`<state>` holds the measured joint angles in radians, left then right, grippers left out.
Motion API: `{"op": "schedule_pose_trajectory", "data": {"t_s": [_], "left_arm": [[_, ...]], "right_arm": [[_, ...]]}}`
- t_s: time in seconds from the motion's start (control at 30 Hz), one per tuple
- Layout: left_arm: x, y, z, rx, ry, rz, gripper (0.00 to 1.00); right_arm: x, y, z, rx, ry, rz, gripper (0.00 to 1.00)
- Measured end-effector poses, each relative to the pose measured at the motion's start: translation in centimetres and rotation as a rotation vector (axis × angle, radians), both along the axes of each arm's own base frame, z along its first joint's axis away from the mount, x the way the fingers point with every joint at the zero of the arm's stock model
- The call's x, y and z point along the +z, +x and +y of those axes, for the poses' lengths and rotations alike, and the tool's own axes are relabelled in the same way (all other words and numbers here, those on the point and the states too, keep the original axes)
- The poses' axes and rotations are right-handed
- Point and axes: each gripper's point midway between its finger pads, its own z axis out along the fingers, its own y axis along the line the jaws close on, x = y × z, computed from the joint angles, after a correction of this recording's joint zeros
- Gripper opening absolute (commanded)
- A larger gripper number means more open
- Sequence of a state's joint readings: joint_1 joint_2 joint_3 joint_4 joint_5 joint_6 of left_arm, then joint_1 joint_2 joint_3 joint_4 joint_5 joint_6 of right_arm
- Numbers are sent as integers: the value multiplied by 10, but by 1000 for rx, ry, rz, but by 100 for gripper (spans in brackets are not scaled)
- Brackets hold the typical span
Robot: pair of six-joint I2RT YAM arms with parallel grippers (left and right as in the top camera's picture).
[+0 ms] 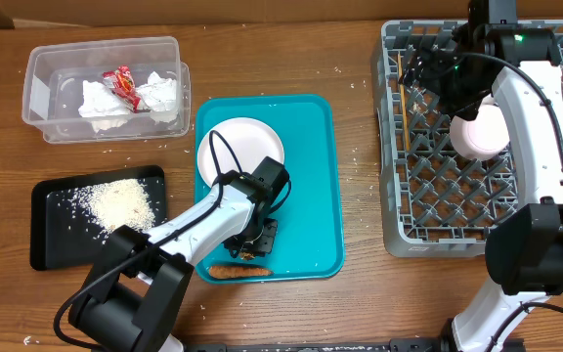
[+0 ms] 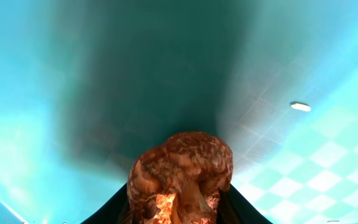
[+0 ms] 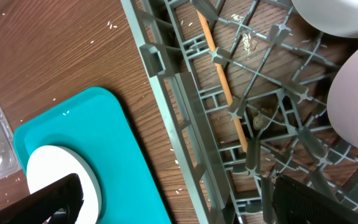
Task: Sort waste into correct bins and load items into the dishwasher
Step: 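Grasp the brown fried food piece with the left gripper, then lift the food piece and carry it left over the black tray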
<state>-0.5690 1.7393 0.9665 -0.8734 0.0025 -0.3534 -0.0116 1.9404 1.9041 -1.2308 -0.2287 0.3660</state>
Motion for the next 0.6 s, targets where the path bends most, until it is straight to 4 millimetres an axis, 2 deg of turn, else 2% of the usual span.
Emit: {"op": "schedule_pose_trajectory", "data": {"t_s": [0.17,0.27,0.33,0.43,0.6], "left_arm": [[3,1,2,1,20,10,35],[13,11,5,17,42,4,35],[26,27,4,37,39,-30,35],[56,63,3,82,18,-111,35],[117,141,18,206,-51,-335,31]], "right_arm": [[0,0,0,-1,0,1,100],[0,0,0,-1,0,0,100],[0,0,0,0,0,0,100],[0,0,0,0,0,0,100],[0,0,0,-1,-1,-1,100]]}}
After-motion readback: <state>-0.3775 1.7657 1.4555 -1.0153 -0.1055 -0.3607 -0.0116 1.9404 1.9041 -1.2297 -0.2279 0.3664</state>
